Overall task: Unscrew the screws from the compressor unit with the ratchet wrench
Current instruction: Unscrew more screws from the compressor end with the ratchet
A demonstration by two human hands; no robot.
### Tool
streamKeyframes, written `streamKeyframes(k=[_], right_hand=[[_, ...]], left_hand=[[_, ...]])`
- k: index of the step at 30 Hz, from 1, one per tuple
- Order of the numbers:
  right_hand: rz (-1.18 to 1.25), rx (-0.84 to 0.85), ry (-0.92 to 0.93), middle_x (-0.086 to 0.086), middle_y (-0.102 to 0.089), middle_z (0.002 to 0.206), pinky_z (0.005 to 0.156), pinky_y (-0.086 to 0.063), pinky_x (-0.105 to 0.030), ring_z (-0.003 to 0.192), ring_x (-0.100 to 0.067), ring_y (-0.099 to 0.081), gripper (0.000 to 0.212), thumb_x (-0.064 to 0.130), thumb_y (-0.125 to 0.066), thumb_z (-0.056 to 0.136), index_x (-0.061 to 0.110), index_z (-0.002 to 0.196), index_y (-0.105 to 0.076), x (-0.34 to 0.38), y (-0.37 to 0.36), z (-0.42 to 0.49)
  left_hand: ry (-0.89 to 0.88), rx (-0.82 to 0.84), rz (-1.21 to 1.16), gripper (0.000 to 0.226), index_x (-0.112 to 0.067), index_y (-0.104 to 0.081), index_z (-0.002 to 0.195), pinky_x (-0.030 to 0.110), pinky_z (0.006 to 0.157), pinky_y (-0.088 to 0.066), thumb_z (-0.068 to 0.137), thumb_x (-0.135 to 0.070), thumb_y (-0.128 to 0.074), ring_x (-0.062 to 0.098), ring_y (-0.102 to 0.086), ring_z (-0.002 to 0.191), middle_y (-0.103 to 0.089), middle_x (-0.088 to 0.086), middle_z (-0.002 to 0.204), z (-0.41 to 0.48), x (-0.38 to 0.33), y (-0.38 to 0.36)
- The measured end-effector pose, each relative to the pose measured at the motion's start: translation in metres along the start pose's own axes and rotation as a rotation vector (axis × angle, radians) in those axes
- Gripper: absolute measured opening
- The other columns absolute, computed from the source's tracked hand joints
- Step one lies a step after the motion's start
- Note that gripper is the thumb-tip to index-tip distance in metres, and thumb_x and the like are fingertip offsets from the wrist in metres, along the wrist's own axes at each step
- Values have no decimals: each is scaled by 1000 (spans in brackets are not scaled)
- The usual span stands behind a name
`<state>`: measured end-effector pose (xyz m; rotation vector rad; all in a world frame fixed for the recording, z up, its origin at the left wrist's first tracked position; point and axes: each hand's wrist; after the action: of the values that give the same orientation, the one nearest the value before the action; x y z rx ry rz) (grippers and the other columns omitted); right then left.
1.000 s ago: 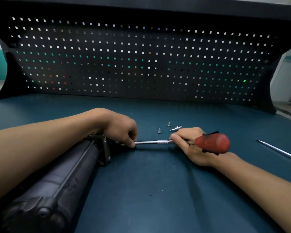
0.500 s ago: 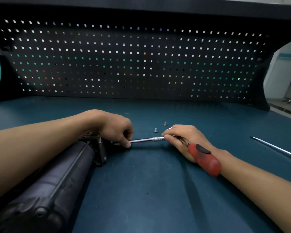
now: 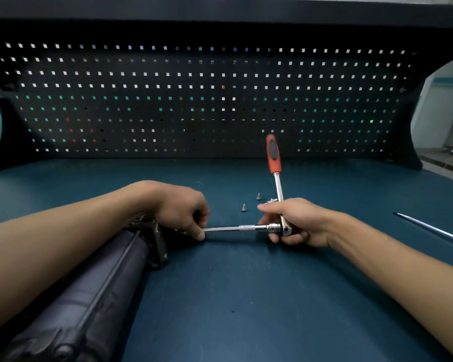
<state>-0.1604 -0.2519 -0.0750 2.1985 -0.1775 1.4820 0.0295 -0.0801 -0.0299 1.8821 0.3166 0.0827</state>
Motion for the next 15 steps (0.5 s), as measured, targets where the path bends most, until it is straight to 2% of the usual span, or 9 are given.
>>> streamKeyframes(k=[3,6,9,13,15], right_hand=[[-36,10,71,-15,-61,59,30,-17,-16,31,-13,-35,32,37,-58,98,7,89,-62,1,3,1],[-31,-15,185,-17,-62,59,32,-21,-16,32,-15,-36,32,37,-61,96,6,88,-65,-5,-1,0],[-23,-27,273,-19,-61,57,34,-26,-17,33,-17,-36,31,34,-63,96,7,83,-70,-15,-7,-6],[-31,-56,373,-16,-60,54,35,-31,-19,33,-14,-41,26,23,-65,96,6,78,-72,-18,-12,-9],[-77,-118,429,-13,-61,53,39,-35,-18,37,-11,-47,24,22,-67,96,11,75,-73,-18,-12,-9]], left_hand=[[14,-12,-20,16,-24,-67,85,25,67,-50,85,-37,-76,18,-68,82,-72,-5,85,2,0,4],[30,4,-13,18,-24,-68,88,21,62,-47,85,-40,-76,16,-67,80,-71,-6,87,3,1,5],[28,22,-14,19,-25,-67,91,24,66,-48,85,-42,-75,15,-66,83,-72,-5,91,4,1,-1],[41,19,-48,23,-24,-67,96,25,69,-49,86,-44,-73,13,-65,81,-72,-5,93,2,1,-2],[29,14,-54,22,-26,-67,94,24,67,-49,86,-46,-72,10,-64,76,-71,-7,89,2,1,2]])
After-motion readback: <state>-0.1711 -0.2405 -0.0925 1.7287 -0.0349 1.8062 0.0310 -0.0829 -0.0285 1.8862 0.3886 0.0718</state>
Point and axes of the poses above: each hand's wrist, its own z-axis towards the middle knuckle, its own y-axis out of the back of the hand, x = y × z
